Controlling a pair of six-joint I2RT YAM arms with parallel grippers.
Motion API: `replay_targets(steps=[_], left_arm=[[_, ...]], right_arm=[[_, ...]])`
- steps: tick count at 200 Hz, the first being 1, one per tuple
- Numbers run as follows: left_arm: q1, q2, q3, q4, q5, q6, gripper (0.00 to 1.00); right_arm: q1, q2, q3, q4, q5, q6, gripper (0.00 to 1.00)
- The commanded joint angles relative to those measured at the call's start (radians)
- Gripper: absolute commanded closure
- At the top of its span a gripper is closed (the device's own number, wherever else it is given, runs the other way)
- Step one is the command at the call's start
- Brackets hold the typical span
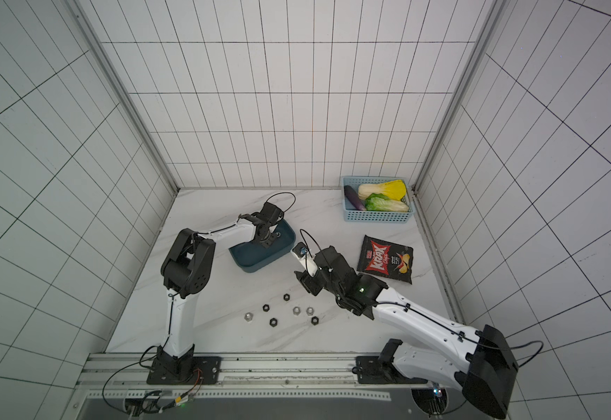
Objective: Put the nuts on the desktop into the storage box
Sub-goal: Place the nut in the storage box, then pick up the nut from the center of the board.
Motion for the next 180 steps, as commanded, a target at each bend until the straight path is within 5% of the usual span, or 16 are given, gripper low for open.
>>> replay_targets(steps=[1, 51, 81, 138, 180], left_arm=[[-0.013, -0.041, 0.035, -0.026, 0.047, -0.031, 0.59], [-0.011, -0.177, 0.058, -0.147, 0.165, -0.075, 0.57], [0.026, -0.280, 0.052, -0.231, 0.319, -0.104, 0.40], [0.251, -0.473, -0.043, -0.319, 0.719, -0.142, 0.06], [0.427, -0.599, -0.117, -0.342, 0.871, -0.143, 0.02]], right_arm=[[0.005, 0.002, 0.057, -0.112, -0.027, 0.017, 0.38], [0.005, 0.090, 0.100, -0.212, -0.122, 0.042, 0.38], [0.006, 0.200, 0.139, -0.216, -0.161, 0.065, 0.39], [0.014, 0.495, 0.345, -0.377, -0.190, 0.149, 0.47], [0.038, 0.698, 0.510, -0.544, -0.212, 0.179, 0.49]])
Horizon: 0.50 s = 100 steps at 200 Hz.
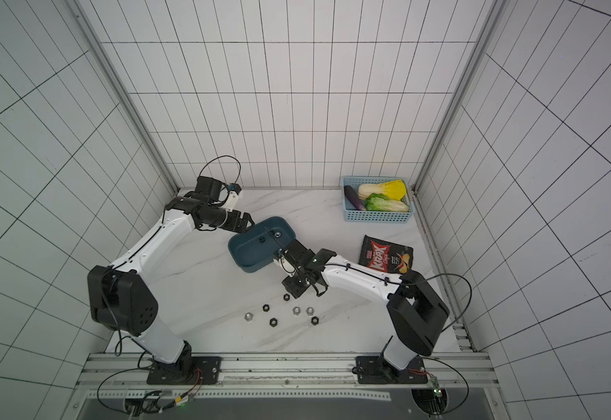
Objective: Put the nuts on the desktop into the storage box
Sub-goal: Pick up the nut from the center of the board.
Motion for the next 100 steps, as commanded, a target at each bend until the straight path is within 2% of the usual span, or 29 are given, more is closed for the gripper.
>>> replay_targets(steps=[1, 24, 52, 100], left_arm=[[0.070, -0.069, -0.037, -0.029, 0.155, -0.002, 0.02], [0.140, -0.113, -0.068, -0.021, 0.174, -0.001, 0.02], [0.199, -0.140, -0.087, -0.018, 0.195, -0.007, 0.02], [0.233, -0.166, -0.108, -0.015, 0.220, -0.001, 0.02]], right_arm=[[0.023, 0.102, 0.118, -0.158, -0.028, 0.045, 0.50], [0.043, 0.198, 0.200, -0.219, -0.048, 0.070, 0.54], [0.067, 0.278, 0.257, -0.267, -0.011, 0.101, 0.57], [0.084, 0.347, 0.301, -0.314, 0.053, 0.121, 0.59]])
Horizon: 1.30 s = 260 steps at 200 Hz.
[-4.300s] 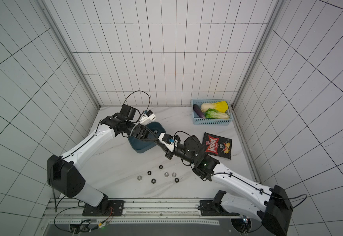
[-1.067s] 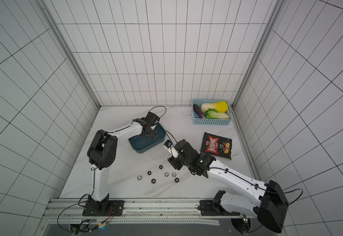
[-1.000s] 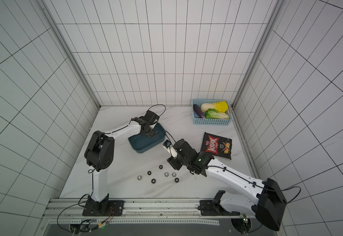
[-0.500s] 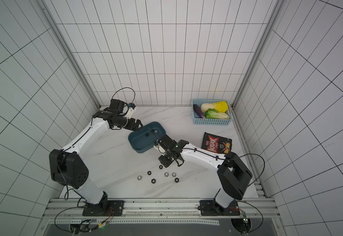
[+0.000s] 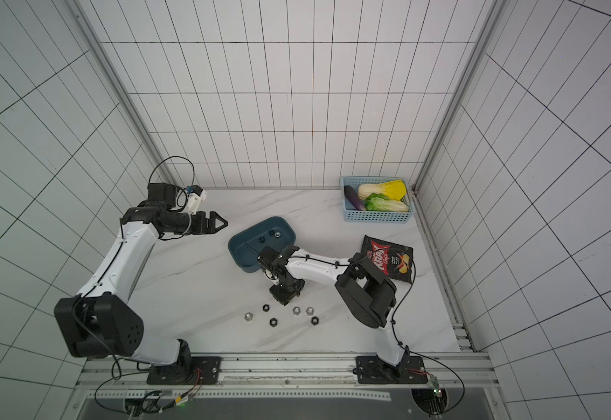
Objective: Put the nuts on the desktop into the storage box
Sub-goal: Pick up the nut from the center of the board.
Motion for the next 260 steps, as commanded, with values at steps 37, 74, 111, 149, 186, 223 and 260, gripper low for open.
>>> replay_targets(steps=[37, 74, 111, 149, 186, 223, 260], left_arm=[[0.007, -0.045, -0.023, 0.022, 0.049, 0.011, 0.02], [0.007, -0.047, -0.029, 0.024, 0.084, 0.013, 0.02], [0.007, -0.048, -0.034, 0.026, 0.101, 0.016, 0.02], [0.008, -0.054, -0.052, 0.034, 0.110, 0.018, 0.02], [0.008, -0.056, -0.064, 0.042, 0.148, 0.015, 0.02], [0.007, -0.055, -0.070, 0.043, 0.219, 0.003, 0.02], [-0.012, -0.026, -0.013, -0.007, 0.302, -0.014, 0.02]], right_arm=[[0.008, 0.040, 0.046, -0.046, 0.068, 0.018, 0.62], [0.006, 0.049, 0.054, -0.029, 0.082, 0.007, 0.60], [-0.001, 0.040, 0.055, -0.004, 0.070, -0.020, 0.60], [-0.008, 0.042, 0.048, 0.007, 0.045, -0.031, 0.63], [-0.011, 0.031, 0.027, 0.025, 0.036, -0.035, 0.70], [-0.011, -0.032, -0.023, 0.084, 0.081, -0.043, 0.77], [-0.017, -0.217, -0.103, 0.183, 0.164, -0.060, 0.82]])
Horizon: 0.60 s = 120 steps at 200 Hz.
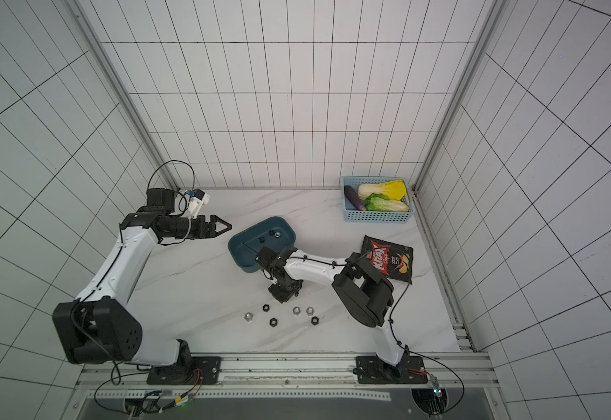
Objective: Put the nuts on the desktop into the storage box
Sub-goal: Pick up the nut from the center of the board.
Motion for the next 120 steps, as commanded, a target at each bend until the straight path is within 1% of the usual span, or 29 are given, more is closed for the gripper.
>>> replay_targets(steps=[1, 26, 41, 55, 82, 102, 120], left_arm=[[-0.016, 0.007, 0.050, -0.029, 0.082, -0.011, 0.02], [-0.053, 0.039, 0.114, -0.060, 0.132, -0.053, 0.02], [-0.087, 0.056, 0.137, -0.061, 0.200, -0.089, 0.02], [-0.138, 0.069, 0.162, -0.070, 0.258, -0.109, 0.02], [-0.259, 0.088, 0.201, -0.079, 0.385, -0.132, 0.02], [-0.350, 0.104, 0.214, -0.043, 0.473, -0.194, 0.02], [-0.423, 0.118, 0.219, 0.007, 0.554, -0.232, 0.03]], right_arm=[[-0.009, -0.152, -0.045, 0.080, 0.081, -0.021, 0.82], [-0.020, -0.345, -0.139, 0.213, 0.159, -0.055, 0.84], [-0.024, -0.479, -0.215, 0.326, 0.199, -0.087, 0.84], [-0.026, -0.592, -0.286, 0.434, 0.218, -0.129, 0.84], [-0.026, -0.774, -0.414, 0.630, 0.187, -0.251, 0.84], [-0.026, -0.889, -0.512, 0.770, 0.141, -0.328, 0.83], [-0.026, -0.975, -0.620, 0.972, 0.098, -0.394, 0.83]])
